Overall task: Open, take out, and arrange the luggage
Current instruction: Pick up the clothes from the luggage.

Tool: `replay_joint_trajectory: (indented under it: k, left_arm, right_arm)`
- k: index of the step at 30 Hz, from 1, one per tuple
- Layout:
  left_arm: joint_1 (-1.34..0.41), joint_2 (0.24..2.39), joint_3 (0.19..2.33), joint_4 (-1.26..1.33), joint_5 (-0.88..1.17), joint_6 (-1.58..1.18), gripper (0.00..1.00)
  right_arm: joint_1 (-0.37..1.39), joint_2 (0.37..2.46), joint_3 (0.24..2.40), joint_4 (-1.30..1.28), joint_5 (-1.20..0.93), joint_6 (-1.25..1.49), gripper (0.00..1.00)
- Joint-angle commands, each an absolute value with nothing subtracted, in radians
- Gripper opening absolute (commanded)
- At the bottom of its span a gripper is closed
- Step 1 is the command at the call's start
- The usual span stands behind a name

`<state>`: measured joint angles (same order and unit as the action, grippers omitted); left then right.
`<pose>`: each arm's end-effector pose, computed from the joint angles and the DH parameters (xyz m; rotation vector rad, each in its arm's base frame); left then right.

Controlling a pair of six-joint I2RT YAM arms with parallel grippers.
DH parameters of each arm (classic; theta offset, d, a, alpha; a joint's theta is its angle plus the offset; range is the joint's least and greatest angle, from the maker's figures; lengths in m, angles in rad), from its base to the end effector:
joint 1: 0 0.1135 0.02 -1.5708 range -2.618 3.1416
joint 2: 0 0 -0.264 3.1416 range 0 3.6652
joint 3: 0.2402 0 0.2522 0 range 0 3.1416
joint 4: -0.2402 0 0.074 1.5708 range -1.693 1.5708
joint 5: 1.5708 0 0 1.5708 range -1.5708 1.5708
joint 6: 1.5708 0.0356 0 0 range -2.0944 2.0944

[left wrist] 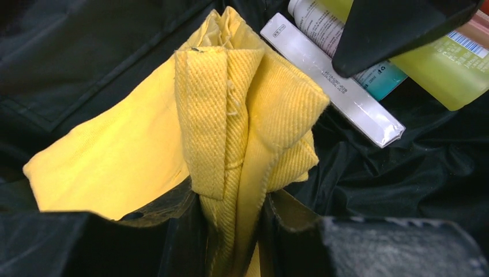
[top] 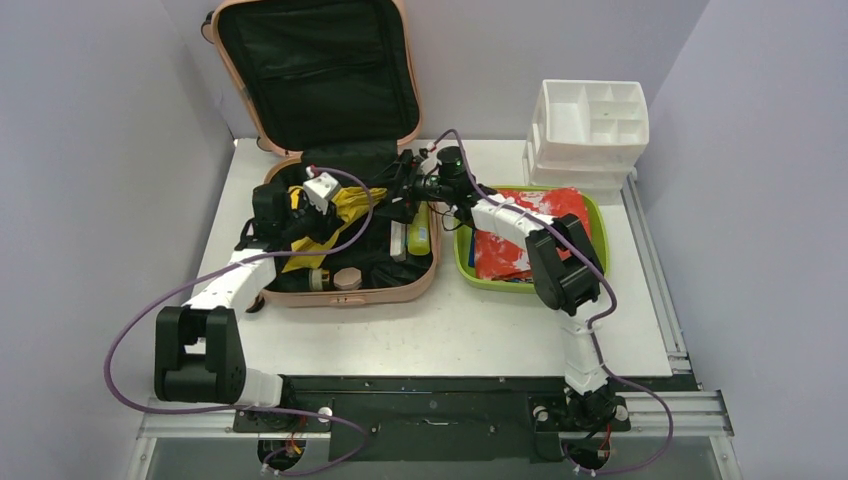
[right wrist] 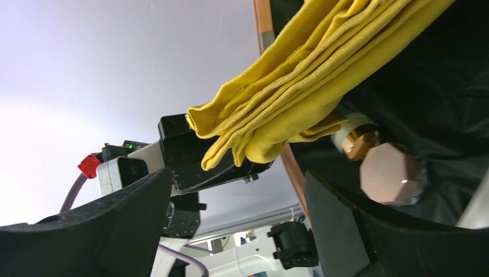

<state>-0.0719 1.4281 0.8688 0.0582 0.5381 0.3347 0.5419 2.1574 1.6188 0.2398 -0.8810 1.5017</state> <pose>0.3115 -0.0407 0.2455 0.7205 1.8843 -0.3897 0.4138 0.2812 0.2308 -0.3470 -2.3767 -1.9868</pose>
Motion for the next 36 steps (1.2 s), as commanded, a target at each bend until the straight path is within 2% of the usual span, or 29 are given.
replay_joint_trajectory:
  k: [1,8,16,23,30,36]
  left_arm:
    - [-0.045,1.343,0.831,0.238,0.6,0.292,0.0]
    - [-0.02,1.31,0.776,0.315,0.661,0.275,0.0]
    - [0.026,1.297,0.74,0.375,0.818,0.256,0.0]
    - [0.033,1.291,0.727,0.34,0.874,0.317,0.0]
    - [0.039,1.282,0.726,0.356,0.883,0.327,0.0]
    - [0.045,1.262,0.724,0.401,0.993,0.298,0.0]
  right_arm:
    - [0.58,2.195,1.58,0.428,-0.857,1.694,0.79]
    - [0.597,2.262,1.589,0.556,-0.839,1.843,0.79]
    - [0.6,2.32,1.609,0.558,-0.818,1.954,0.82]
    - [0.63,2.347,1.694,0.45,-0.811,1.904,0.85]
    - [0.658,2.342,1.659,0.408,-0.808,1.881,0.86]
    - [0.688,2.36,1.676,0.372,-0.795,1.874,0.87]
